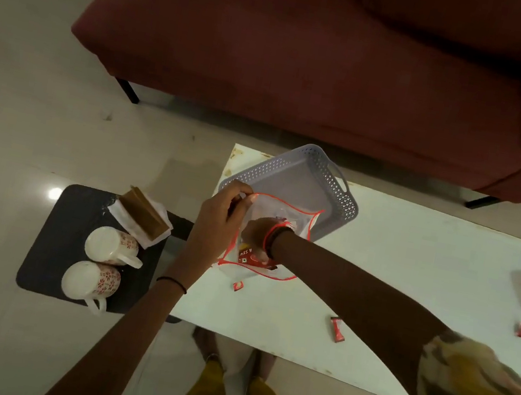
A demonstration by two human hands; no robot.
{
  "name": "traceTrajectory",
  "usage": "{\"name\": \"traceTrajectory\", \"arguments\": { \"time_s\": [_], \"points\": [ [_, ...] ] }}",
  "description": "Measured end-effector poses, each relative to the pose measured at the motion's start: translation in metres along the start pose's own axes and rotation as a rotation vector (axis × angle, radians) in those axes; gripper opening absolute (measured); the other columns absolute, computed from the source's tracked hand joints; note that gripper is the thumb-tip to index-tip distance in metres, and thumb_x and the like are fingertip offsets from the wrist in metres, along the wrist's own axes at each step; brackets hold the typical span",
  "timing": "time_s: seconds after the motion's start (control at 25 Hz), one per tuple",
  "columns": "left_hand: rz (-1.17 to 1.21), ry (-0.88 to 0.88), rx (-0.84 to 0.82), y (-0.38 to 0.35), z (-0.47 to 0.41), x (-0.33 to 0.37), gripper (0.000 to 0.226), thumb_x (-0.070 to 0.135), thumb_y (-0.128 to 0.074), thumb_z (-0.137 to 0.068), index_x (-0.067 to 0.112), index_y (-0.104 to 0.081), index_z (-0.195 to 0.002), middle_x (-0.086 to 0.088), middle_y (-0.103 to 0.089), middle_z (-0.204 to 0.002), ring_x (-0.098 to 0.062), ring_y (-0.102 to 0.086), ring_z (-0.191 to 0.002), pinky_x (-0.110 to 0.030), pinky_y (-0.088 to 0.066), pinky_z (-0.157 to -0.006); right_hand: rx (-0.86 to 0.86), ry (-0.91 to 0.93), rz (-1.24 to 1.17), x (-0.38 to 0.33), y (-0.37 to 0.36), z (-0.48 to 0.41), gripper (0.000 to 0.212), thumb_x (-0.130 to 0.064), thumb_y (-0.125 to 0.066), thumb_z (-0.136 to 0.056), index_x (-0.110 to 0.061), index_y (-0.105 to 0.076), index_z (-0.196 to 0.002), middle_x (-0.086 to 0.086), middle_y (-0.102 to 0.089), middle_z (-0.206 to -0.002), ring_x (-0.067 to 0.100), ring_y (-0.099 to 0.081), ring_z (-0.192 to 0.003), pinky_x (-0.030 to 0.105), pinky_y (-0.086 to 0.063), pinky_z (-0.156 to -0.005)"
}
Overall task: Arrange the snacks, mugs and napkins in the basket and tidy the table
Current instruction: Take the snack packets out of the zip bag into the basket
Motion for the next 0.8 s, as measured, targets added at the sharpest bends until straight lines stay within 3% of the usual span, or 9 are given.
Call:
{"name": "traceTrajectory", "arguments": {
  "time_s": [0.12, 0.28, 0.4, 0.52, 0.64, 0.72, 0.8],
  "points": [
    [0.009, 0.043, 0.069, 0.004, 0.001, -0.004, 0.013, 0.009, -0.055, -0.091, -0.002, -0.059, -0.097, 0.004, -0.051, -0.068, 0.0, -0.047, -0.049, 0.003, -0.035, -0.053, -0.069, 0.009, 0.009, -0.006, -0.017, -0.016, 0.058, -0.029, -0.069, -0.079, -0.014, -0.053, -0.133, 0.005, -0.046, -0.144, 0.029, -0.044, -0.134, 0.049, -0.039, -0.108],
    [0.051, 0.113, 0.12, 0.007, -0.002, -0.01, 0.019, 0.013, -0.054, -0.091, -0.002, -0.058, -0.103, -0.01, -0.061, -0.08, -0.012, -0.053, -0.066, 0.004, -0.04, -0.059, 0.202, 0.028, -0.135, -0.01, -0.025, -0.022, 0.041, -0.007, -0.046, -0.096, -0.004, -0.046, -0.137, 0.016, -0.049, -0.142, 0.032, -0.048, -0.13, 0.041, -0.043, -0.105],
    [0.062, 0.143, 0.132, 0.008, -0.007, -0.014, 0.02, 0.017, -0.055, -0.091, 0.001, -0.058, -0.104, -0.015, -0.066, -0.086, -0.012, -0.056, -0.069, 0.005, -0.041, -0.061, 0.242, 0.023, -0.192, -0.005, -0.011, -0.015, 0.041, 0.003, -0.04, -0.097, 0.002, -0.044, -0.137, 0.023, -0.051, -0.139, 0.038, -0.05, -0.128, 0.042, -0.043, -0.104],
    [0.032, 0.14, 0.106, 0.015, -0.018, -0.019, 0.02, 0.021, -0.054, -0.091, 0.006, -0.058, -0.103, -0.01, -0.067, -0.09, -0.01, -0.057, -0.069, -0.002, -0.044, -0.064, 0.357, -0.023, -0.24, 0.004, 0.015, 0.009, 0.036, -0.001, -0.046, -0.093, -0.004, -0.053, -0.129, 0.019, -0.061, -0.124, 0.036, -0.059, -0.115, 0.04, -0.049, -0.091],
    [0.004, 0.146, 0.075, 0.028, -0.036, -0.03, 0.021, 0.023, -0.054, -0.091, 0.007, -0.058, -0.102, -0.009, -0.067, -0.093, -0.016, -0.06, -0.077, -0.018, -0.049, -0.071, 0.565, -0.08, -0.327, 0.022, 0.044, 0.057, 0.032, -0.008, -0.048, -0.094, -0.013, -0.053, -0.125, 0.013, -0.067, -0.112, 0.03, -0.066, -0.097, 0.033, -0.048, -0.071],
    [0.01, 0.123, 0.071, 0.037, -0.05, -0.035, 0.019, 0.02, -0.056, -0.09, 0.004, -0.058, -0.099, -0.008, -0.066, -0.087, -0.016, -0.06, -0.072, -0.015, -0.048, -0.067, 0.68, -0.111, -0.468, 0.042, 0.063, 0.091, 0.029, -0.018, -0.05, -0.096, -0.021, -0.057, -0.124, 0.003, -0.07, -0.114, 0.023, -0.068, -0.095, 0.025, -0.048, -0.071],
    [0.008, 0.109, 0.069, 0.043, -0.062, -0.039, 0.016, 0.017, -0.056, -0.09, 0.003, -0.058, -0.099, -0.006, -0.065, -0.082, -0.015, -0.059, -0.067, -0.012, -0.046, -0.063, 0.769, -0.134, -0.725, 0.068, 0.076, 0.123, 0.024, -0.019, -0.051, -0.097, -0.021, -0.064, -0.118, -0.004, -0.071, -0.103, 0.02, -0.067, -0.09, 0.017, -0.049, -0.071]
  ]
}}
Point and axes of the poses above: each hand's wrist, its own z-axis away from the middle knuckle, its own y-axis out of the back of the hand, x = y × z, the point moved 4 cm from there along -z, towards the middle knuckle
